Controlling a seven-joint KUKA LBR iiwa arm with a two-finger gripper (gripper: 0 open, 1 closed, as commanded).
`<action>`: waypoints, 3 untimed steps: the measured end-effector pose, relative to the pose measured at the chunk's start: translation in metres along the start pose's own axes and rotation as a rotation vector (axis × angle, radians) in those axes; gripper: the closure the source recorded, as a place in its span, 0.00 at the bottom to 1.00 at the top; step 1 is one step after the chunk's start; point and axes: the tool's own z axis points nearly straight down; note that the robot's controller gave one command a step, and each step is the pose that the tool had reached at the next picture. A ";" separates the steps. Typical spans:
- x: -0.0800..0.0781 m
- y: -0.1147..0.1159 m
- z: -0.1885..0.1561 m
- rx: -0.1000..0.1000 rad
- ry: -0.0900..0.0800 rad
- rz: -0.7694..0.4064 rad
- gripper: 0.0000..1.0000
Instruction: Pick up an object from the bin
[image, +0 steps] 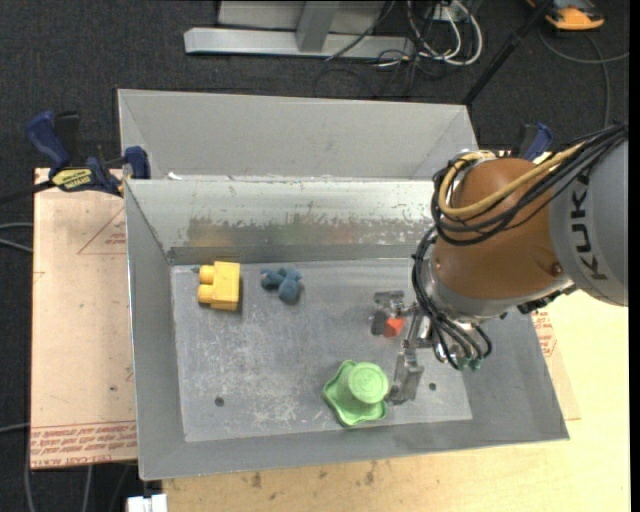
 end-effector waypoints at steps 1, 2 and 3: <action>-0.003 -0.007 0.132 0.000 -0.025 -0.171 0.00; -0.005 -0.007 0.127 0.000 -0.030 -0.171 1.00; -0.106 -0.029 0.056 0.006 -0.016 -0.737 1.00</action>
Offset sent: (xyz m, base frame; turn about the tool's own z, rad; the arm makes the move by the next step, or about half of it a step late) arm -0.0023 -0.0078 -0.1324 -0.1742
